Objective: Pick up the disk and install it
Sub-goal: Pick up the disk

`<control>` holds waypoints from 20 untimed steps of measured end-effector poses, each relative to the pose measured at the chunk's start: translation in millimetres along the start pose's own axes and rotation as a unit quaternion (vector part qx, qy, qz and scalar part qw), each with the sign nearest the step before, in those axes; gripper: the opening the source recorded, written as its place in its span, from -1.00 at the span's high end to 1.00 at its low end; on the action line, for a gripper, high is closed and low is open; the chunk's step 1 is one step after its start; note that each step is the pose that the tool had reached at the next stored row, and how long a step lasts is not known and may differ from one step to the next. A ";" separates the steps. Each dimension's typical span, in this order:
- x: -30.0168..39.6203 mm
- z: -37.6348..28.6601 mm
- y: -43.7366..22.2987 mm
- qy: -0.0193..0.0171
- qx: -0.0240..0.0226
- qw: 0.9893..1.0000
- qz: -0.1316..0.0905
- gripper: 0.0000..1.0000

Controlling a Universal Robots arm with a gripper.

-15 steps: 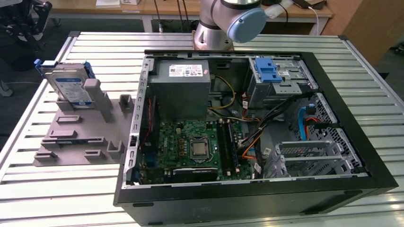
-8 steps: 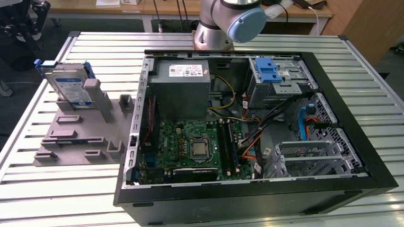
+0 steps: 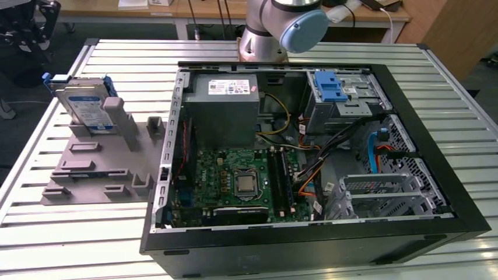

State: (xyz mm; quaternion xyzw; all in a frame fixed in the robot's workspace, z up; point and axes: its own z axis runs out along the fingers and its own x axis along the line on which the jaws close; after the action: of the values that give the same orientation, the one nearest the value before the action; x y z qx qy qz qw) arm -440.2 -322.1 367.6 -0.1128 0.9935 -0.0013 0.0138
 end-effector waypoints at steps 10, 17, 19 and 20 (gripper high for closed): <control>2.4 1.1 0.5 0.000 -0.001 0.998 -0.055 0.79; 4.0 1.7 0.9 0.000 -0.003 0.996 -0.093 0.79; 4.3 1.9 0.9 -0.001 -0.003 0.994 -0.105 0.79; 4.4 2.0 0.9 -0.001 -0.003 0.994 -0.111 0.79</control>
State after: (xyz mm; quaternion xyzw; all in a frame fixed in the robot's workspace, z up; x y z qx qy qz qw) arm -444.6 -322.2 365.5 -0.2228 0.9748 0.0003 0.0138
